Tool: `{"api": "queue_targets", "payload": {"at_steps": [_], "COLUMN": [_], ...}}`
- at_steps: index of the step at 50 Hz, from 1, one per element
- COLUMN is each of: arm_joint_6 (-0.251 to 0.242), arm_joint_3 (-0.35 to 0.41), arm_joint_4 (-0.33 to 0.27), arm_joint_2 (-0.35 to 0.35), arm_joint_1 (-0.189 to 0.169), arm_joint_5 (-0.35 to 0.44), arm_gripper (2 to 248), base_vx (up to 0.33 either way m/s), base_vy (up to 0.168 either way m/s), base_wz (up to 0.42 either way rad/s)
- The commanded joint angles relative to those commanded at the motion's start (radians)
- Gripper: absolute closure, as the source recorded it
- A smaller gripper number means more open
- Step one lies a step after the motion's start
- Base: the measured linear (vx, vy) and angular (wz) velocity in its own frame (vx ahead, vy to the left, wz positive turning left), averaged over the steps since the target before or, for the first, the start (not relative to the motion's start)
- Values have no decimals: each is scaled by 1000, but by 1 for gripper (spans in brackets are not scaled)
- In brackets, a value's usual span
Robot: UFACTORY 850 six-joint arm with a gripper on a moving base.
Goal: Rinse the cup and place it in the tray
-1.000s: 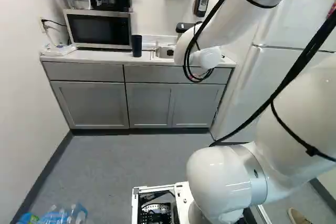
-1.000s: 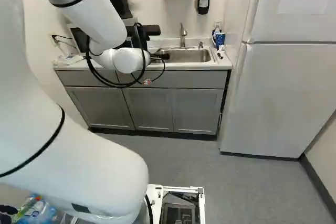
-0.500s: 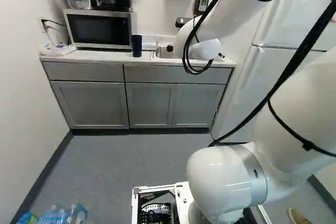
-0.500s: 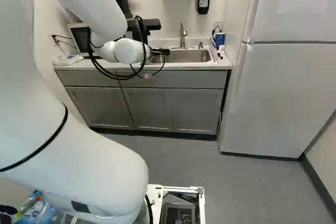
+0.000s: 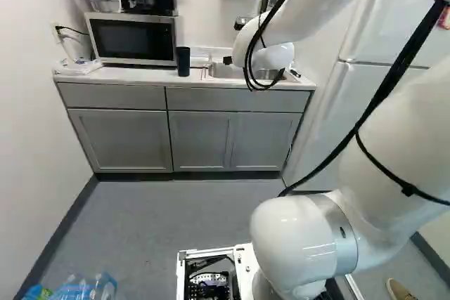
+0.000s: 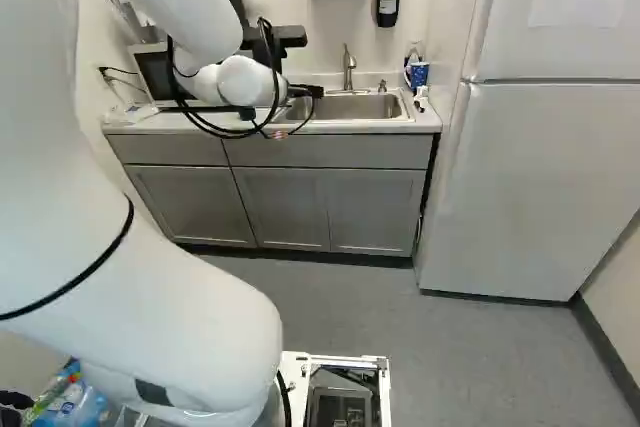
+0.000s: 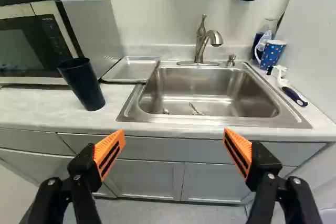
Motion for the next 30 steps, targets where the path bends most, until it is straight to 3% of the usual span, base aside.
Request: {"api": "queue_targets", "payload": {"at_steps": [30], "arm_joint_6": [0], "arm_joint_3": [-80], "arm_joint_4": [0], "arm_joint_2": [-16], "arm_joint_1": [0], "arm_joint_5": [-95], "arm_gripper": [3], "base_vx": [0], "base_vy": [0], "base_wz": [0]}}
